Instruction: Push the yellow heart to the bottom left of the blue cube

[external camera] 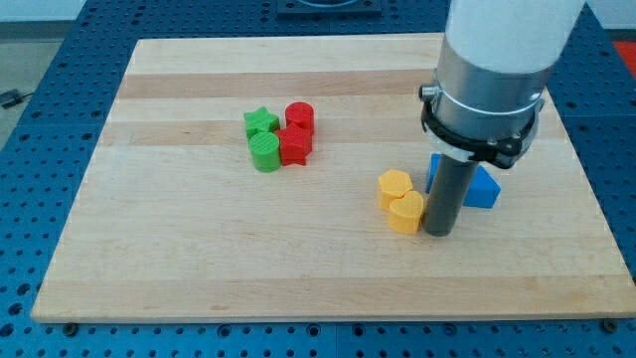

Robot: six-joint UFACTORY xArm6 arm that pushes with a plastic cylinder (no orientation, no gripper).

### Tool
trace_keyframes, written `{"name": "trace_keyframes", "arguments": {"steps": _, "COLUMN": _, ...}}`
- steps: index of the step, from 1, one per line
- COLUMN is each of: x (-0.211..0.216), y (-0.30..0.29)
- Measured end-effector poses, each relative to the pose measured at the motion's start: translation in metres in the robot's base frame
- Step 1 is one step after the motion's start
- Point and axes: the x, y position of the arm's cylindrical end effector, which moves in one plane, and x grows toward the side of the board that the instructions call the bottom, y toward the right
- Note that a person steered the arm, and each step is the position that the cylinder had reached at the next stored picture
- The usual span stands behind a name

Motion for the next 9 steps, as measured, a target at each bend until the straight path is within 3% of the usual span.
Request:
{"name": "trace_keyframes", "arguments": {"steps": 4, "x": 0.049, "y": -0.095}}
{"name": "trace_keyframes", "arguments": {"steps": 6, "x": -0.004, "y": -0.094}}
{"name": "trace_keyframes", "arguments": {"steps": 8, "x": -0.032, "y": -0.053}}
{"name": "trace_keyframes", "arguments": {"steps": 9, "x": -0.031, "y": -0.059}}
